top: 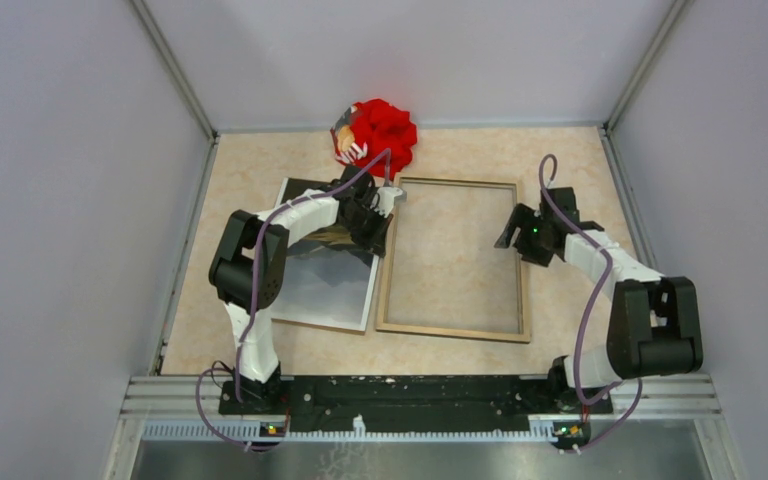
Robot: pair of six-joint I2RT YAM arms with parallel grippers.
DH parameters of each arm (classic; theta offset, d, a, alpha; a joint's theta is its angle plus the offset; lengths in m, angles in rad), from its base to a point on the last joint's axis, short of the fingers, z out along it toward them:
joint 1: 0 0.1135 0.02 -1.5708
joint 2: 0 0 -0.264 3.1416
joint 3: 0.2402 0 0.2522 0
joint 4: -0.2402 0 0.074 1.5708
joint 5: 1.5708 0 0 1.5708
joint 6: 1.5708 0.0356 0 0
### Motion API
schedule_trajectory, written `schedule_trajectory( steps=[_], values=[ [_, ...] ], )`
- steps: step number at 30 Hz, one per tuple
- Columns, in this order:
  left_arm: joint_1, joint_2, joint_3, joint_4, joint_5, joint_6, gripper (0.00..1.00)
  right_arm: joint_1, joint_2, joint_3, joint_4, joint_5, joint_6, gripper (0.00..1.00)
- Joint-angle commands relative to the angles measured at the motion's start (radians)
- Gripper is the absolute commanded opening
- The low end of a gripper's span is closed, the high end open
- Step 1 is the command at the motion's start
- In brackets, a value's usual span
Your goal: Put the photo into the frame
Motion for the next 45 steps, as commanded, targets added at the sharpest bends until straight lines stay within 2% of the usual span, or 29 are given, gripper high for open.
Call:
schedule_trajectory(
  steps=[1, 18, 35, 38, 42, 45],
  values=[
    [0.004, 0.004, -0.001, 0.002, -0.016, 0.005, 0.0, -0.004, 0.011, -0.019, 0.066, -0.038, 0.018, 0.73],
    [0.004, 0.007, 0.003, 0.001, -0.011, 0.006, 0.0, -0.005, 0.058, -0.028, 0.073, 0.0, 0.011, 0.72],
    [0.005, 0.009, 0.016, -0.006, -0.006, 0.006, 0.0, 0.063, 0.154, -0.008, 0.067, 0.153, 0.015, 0.67],
    [0.004, 0.011, 0.019, -0.008, -0.006, 0.004, 0.0, 0.084, 0.151, 0.021, 0.057, 0.163, 0.006, 0.58],
    [0.006, 0.011, 0.016, -0.009, -0.011, 0.006, 0.0, 0.12, 0.115, 0.134, -0.002, 0.197, -0.023, 0.3],
    [0.005, 0.011, 0.015, -0.009, -0.013, 0.006, 0.0, 0.14, 0.074, 0.221, -0.048, 0.235, -0.043, 0.14]
  ],
)
